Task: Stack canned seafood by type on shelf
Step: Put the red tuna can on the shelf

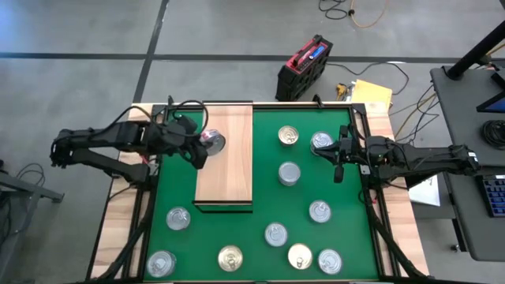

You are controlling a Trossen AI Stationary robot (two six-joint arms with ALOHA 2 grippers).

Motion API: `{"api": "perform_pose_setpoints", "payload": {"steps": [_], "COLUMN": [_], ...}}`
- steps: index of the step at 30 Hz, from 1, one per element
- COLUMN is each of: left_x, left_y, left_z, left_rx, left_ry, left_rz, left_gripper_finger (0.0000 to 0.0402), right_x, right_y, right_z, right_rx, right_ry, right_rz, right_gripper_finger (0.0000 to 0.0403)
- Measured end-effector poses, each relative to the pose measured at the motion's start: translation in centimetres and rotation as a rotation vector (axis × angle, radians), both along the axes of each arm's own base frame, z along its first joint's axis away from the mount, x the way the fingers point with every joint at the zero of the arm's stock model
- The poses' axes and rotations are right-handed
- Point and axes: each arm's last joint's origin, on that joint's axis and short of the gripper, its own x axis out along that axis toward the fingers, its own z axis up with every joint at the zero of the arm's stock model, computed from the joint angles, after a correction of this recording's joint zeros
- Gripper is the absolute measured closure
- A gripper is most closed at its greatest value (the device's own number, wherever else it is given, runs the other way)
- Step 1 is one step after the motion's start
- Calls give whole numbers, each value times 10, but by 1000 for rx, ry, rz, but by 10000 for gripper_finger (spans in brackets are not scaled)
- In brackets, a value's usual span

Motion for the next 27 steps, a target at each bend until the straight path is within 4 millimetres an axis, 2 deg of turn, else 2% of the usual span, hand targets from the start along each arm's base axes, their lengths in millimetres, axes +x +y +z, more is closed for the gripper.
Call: {"api": "perform_pose_setpoints", "payload": {"steps": [8, 15, 23, 27], "left_x": [12, 22, 22, 22], "left_y": [-2, -2, 1, 1], "left_z": [-33, -47, -64, -65], "left_rx": [-20, -26, -40, -43], "left_ry": [-11, -90, -54, -69], "left_rz": [-54, -168, -149, -146], "left_gripper_finger": [282, 282, 282, 282], "right_x": [0, 0, 0, 0], "right_y": [0, 0, 0, 0], "right_z": [0, 0, 1, 1], "right_rx": [1, 11, 27, 31], "right_ry": [-1, -6, -11, -14], "right_rz": [0, -3, -7, -8], "right_gripper_finger": [390, 390, 390, 390]}}
